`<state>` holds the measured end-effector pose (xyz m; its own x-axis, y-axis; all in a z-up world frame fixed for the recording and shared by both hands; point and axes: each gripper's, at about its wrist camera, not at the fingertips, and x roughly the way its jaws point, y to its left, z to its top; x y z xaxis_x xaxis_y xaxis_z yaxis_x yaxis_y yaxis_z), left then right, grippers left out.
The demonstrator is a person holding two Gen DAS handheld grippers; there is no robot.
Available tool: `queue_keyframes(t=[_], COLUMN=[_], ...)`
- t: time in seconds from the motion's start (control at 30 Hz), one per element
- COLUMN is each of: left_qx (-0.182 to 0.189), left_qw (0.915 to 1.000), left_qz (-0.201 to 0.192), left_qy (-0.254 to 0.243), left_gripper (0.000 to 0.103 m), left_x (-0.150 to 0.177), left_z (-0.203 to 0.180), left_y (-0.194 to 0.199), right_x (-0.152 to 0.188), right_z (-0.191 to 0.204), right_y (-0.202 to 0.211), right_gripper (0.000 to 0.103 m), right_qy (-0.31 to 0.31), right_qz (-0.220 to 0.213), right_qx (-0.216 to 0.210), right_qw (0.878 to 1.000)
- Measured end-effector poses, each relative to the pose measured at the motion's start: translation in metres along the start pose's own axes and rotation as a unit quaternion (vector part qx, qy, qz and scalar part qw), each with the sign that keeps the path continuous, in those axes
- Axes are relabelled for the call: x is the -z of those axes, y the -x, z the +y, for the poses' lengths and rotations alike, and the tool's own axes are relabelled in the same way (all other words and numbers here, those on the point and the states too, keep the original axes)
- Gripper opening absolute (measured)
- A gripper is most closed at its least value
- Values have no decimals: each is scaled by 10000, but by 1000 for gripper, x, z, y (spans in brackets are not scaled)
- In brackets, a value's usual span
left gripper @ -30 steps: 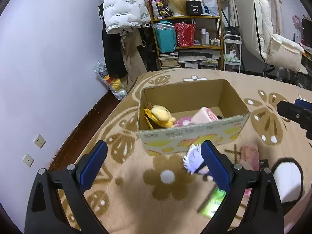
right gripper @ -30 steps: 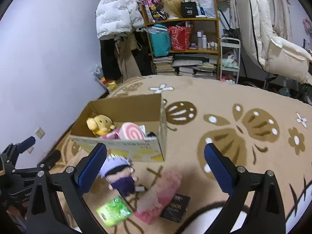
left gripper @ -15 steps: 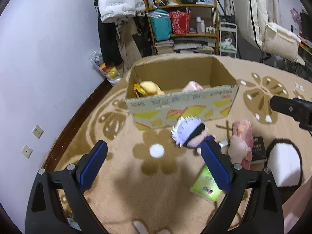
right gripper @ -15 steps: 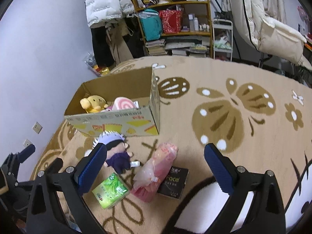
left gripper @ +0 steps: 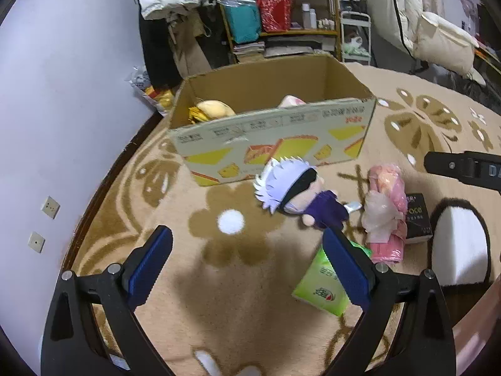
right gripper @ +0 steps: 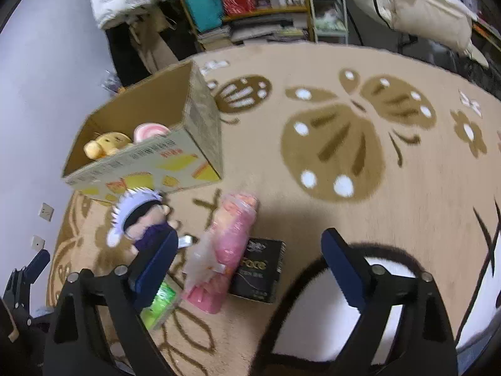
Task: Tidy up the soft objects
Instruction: 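Move both tools back toward the remaining items beside the box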
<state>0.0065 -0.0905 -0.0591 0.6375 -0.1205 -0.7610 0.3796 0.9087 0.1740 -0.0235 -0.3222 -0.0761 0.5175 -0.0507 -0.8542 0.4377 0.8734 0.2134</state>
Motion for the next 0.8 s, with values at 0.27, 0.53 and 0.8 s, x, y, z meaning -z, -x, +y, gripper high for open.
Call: queue_keyframes(t=[0.27,0.53,0.8], left_qx=[317,571,616], left_qw=[9989,9957,9920], left_qz=[283,614,906], left_qy=[-207,-395,-631], left_gripper=[96,96,96], left_x=[6,10,16], left_z=[-18,-36,-51], left_y=[-14,-30,-46], right_x=[3,7,8], right_z=[-6,-13,-10], right_y=[-32,-52,-74], right_gripper=[71,61,61], right_qy=[-97,-241,-204], right_qz=[656,1078,1423], right_qx=[259,272,176], right_qw=[9975,9935,9895])
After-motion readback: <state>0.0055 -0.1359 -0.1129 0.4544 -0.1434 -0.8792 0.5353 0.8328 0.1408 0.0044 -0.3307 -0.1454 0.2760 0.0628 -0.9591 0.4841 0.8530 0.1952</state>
